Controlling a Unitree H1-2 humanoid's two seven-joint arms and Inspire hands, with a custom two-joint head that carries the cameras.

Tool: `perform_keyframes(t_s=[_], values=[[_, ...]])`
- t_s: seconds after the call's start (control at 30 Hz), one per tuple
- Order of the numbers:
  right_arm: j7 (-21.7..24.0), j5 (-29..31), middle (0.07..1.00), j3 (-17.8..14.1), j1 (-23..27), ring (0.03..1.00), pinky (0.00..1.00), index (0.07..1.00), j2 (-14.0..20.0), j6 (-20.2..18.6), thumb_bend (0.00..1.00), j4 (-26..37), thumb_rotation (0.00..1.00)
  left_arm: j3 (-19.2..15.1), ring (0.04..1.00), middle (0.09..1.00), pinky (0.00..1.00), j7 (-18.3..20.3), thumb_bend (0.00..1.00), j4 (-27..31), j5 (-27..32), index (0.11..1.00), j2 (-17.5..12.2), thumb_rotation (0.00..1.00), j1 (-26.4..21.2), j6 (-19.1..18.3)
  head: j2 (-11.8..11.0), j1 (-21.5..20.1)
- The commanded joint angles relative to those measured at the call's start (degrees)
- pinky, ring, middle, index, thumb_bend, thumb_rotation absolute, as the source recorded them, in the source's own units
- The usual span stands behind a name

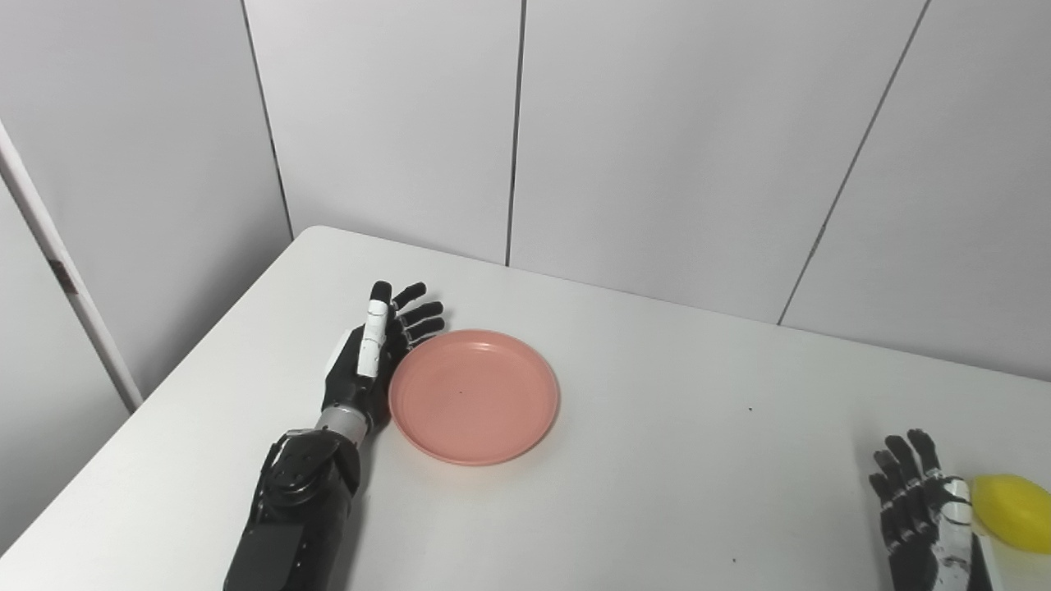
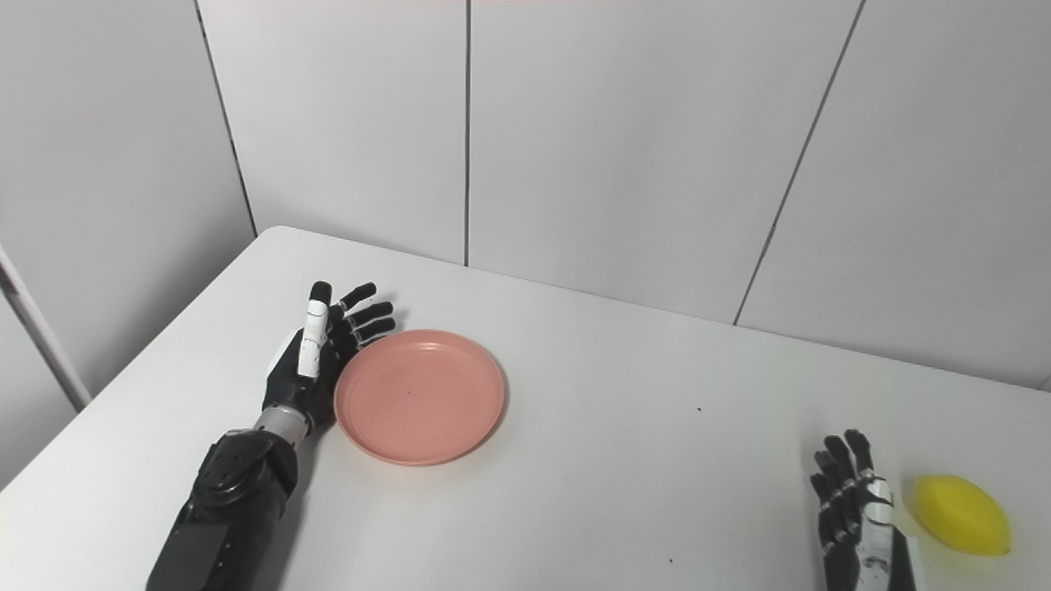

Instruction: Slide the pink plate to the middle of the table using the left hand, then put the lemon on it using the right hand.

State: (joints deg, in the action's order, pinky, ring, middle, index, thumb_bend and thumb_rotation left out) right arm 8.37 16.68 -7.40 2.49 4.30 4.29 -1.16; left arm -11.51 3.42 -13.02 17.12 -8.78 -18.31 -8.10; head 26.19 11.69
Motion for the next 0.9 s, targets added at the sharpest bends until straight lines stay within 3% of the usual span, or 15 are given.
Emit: perform_keyframes(t_s=[0.0, 0.57, 0.87], values=[[0.20, 0.37, 0.947, 1.20, -3.40, 0.963, 1.00, 0.962, -2.12, -0.83, 0.72, -2.88, 1.00, 0.60, 0.783, 0.774, 0.78, 0.46, 0.94, -1.51, -0.26, 0.821, 0.70, 0.96, -0.10, -0.24, 0.02, -0.02], [0.39, 0.63, 0.949, 1.53, -3.29, 0.964, 1.00, 0.963, -2.07, -0.53, 0.72, -2.90, 1.00, 2.57, 0.768, 0.752, 0.77, 0.78, 0.99, -3.86, -1.66, 0.809, 2.37, 0.94, -0.26, 1.61, -0.05, 0.02], [0.25, 0.41, 0.945, 1.74, -3.43, 0.962, 1.00, 0.957, -2.20, -0.66, 0.70, -2.59, 1.00, 3.54, 0.764, 0.749, 0.77, 0.36, 0.97, -4.27, -2.22, 0.818, 3.39, 0.96, -0.40, 2.91, 0.09, -0.31]])
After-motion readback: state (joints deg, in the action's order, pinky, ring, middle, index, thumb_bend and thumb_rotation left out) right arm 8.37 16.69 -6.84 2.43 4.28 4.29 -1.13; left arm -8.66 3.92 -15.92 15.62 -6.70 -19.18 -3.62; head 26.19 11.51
